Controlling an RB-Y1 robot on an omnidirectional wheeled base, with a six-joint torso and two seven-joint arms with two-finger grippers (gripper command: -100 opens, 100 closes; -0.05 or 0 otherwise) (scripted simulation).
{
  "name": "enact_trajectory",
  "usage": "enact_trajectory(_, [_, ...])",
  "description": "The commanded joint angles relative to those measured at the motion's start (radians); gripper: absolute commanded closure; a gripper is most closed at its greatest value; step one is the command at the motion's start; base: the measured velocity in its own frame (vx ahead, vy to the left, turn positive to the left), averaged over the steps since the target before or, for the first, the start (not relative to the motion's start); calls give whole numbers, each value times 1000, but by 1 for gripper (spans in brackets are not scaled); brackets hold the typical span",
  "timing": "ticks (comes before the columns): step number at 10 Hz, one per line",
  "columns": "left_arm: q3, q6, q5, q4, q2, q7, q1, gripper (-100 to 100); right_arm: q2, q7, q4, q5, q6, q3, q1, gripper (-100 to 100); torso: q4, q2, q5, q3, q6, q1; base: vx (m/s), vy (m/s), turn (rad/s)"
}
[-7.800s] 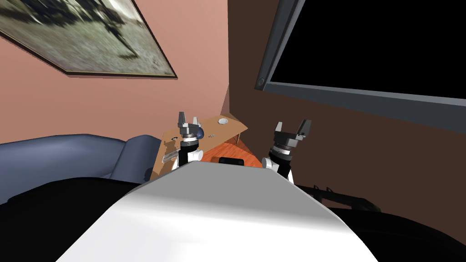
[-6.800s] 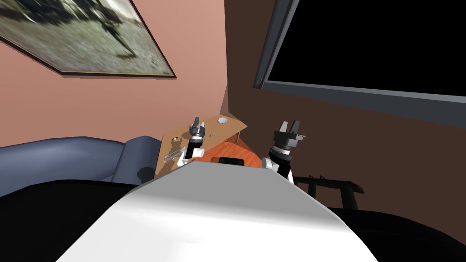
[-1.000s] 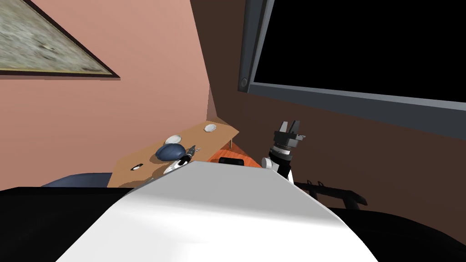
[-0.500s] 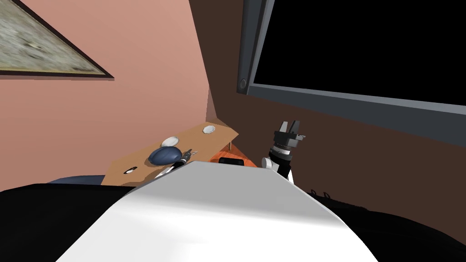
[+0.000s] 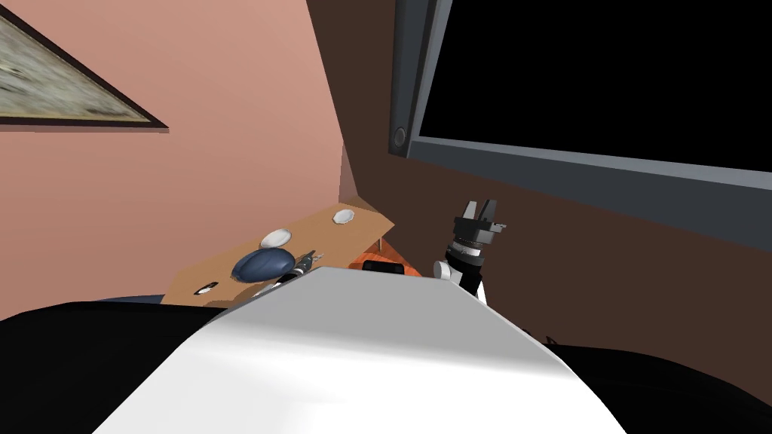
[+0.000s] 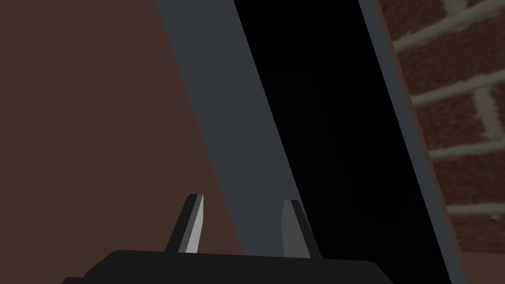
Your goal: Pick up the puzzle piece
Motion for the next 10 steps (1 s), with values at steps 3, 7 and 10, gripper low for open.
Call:
enact_trajectory(3, [0,1,0,0,0,0,0,100,0,0,0,0,0,0,0,0,0,1,0,1,1,0,0,0,0])
enact_trajectory(7, [-5,50,39,-24,-19,-48,-31,100,0,0,0,0,0,0,0,0,0,2,0,1,0,1,-28,14,-13])
enact_trajectory(10, [-10,117,78,-53,-39,-97,-59,100,0,0,0,0,0,0,0,0,3,13,0,8,0,4,-158,65,-48])
